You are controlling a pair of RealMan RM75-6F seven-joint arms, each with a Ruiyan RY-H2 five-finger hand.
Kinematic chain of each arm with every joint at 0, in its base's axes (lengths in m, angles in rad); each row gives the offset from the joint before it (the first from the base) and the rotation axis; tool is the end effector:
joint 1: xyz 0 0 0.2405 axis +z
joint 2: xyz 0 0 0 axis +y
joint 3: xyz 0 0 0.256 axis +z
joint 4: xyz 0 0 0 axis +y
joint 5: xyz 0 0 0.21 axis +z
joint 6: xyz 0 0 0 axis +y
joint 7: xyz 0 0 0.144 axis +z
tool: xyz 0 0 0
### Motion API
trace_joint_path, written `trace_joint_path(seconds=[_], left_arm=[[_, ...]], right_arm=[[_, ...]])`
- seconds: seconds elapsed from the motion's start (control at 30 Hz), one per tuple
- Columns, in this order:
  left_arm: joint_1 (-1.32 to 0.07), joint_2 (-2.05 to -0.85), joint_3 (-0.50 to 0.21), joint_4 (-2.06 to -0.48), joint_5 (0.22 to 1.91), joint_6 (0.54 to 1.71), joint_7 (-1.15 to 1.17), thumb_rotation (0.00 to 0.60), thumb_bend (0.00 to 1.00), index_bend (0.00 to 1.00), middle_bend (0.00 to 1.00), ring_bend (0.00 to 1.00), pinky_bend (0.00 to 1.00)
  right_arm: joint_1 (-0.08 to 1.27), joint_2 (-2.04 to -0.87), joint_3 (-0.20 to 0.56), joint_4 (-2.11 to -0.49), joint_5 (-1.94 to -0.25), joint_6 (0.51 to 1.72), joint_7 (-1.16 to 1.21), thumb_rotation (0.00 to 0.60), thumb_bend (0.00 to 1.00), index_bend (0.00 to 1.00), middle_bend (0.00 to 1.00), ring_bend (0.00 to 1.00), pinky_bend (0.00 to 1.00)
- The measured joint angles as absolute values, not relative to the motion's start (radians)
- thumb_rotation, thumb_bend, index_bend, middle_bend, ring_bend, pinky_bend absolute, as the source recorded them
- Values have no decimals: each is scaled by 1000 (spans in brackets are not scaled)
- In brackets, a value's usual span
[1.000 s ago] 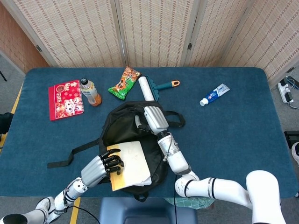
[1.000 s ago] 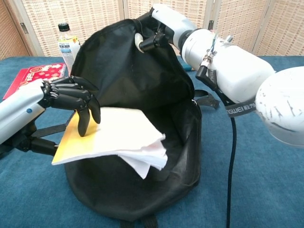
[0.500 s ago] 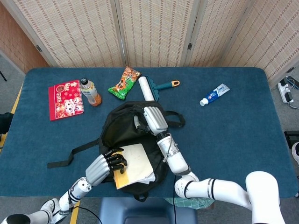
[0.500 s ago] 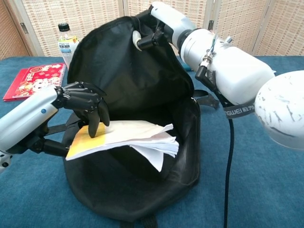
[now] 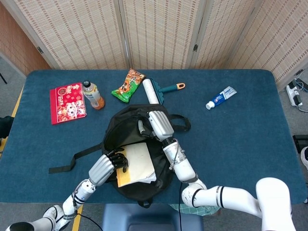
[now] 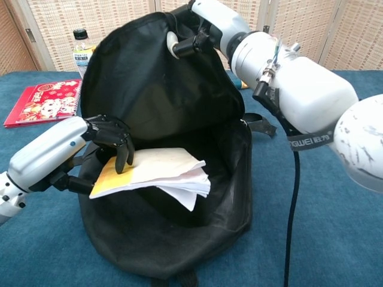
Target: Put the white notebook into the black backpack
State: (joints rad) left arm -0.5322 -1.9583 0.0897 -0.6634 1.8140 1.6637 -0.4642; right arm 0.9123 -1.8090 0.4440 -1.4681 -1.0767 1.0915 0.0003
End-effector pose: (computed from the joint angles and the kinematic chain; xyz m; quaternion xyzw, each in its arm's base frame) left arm -0.1951 0.2603 -0.0550 -0.6986 -0.2666 -0.6163 0.2470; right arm -0.0052 -0.3614 -0.0297 0.5650 -0.5051 0.6025 0.2504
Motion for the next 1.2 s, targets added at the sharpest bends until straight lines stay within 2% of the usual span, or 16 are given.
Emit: trace_joint_path(seconds=[0.43,1.2], left_arm=[[-538,-2006,51,-556,1747,1582,-401,600,515,682,585,443,279],[-577,-2035,-22,-580,1661,1489,-176,600,511,677,598,461,279]], right_arm=[[888,-1791,428,-1519,-1106,1112,-3,600,680,641,397,322,308],[867,-1782,399,-1572,-1150,1126,-21,600,679,633,395,320,300]])
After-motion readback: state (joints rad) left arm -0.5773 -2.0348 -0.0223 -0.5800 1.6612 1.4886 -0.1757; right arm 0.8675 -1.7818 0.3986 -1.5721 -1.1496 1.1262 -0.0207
